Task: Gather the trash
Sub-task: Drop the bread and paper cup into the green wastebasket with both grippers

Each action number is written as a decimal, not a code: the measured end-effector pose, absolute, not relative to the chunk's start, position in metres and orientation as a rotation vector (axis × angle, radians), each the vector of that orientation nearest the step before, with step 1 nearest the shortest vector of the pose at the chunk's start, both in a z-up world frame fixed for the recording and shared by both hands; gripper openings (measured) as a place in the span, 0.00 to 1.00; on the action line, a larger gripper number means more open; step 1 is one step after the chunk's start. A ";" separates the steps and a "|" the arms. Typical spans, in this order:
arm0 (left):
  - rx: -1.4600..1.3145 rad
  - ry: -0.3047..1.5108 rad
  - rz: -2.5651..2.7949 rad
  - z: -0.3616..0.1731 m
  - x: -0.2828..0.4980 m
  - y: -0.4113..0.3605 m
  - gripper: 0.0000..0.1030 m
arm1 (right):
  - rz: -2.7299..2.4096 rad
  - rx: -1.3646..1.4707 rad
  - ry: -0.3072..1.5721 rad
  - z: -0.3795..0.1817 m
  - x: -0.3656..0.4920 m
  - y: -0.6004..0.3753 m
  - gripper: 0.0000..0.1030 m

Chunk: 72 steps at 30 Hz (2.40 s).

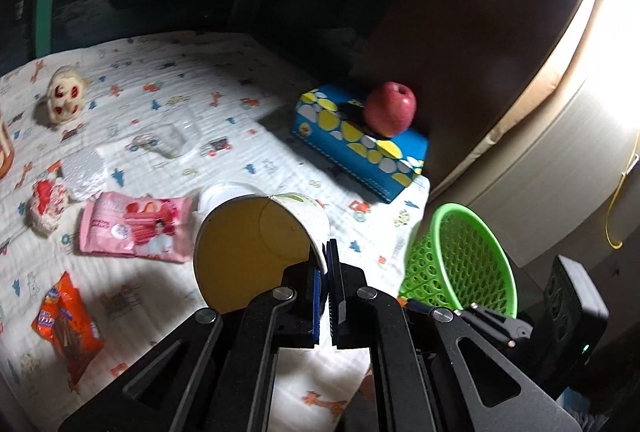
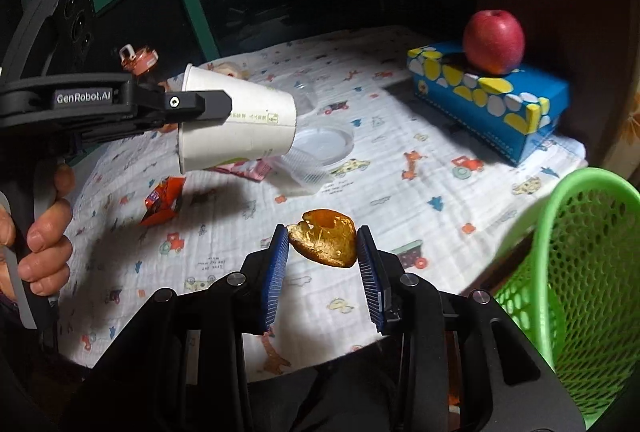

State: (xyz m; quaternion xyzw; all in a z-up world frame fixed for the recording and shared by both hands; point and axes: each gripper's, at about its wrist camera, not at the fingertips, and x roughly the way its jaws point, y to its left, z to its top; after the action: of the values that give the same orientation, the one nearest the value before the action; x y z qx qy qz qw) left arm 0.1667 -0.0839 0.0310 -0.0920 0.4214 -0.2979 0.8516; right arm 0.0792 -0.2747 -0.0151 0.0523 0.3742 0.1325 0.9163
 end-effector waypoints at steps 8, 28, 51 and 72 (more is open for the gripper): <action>-0.114 0.883 -0.754 0.048 0.157 -0.155 0.03 | 0.040 0.155 0.736 0.005 0.049 -0.379 0.35; 0.121 0.966 -0.987 0.035 0.121 -0.343 0.03 | -0.180 0.316 0.792 -0.034 -0.008 -0.509 0.48; 0.239 1.122 -0.987 -0.023 0.107 -0.419 0.30 | -0.240 0.388 0.708 -0.023 -0.052 -0.534 0.55; 0.124 0.970 -0.780 0.013 0.117 -0.304 0.69 | -0.143 0.319 0.681 0.000 -0.030 -0.489 0.61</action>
State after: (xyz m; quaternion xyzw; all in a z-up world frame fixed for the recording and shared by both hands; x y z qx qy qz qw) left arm 0.1172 -0.3042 0.0131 0.0579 0.4540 -0.3652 0.8106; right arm -0.0298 -0.4885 0.0001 0.1554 0.3324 -0.0700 0.9276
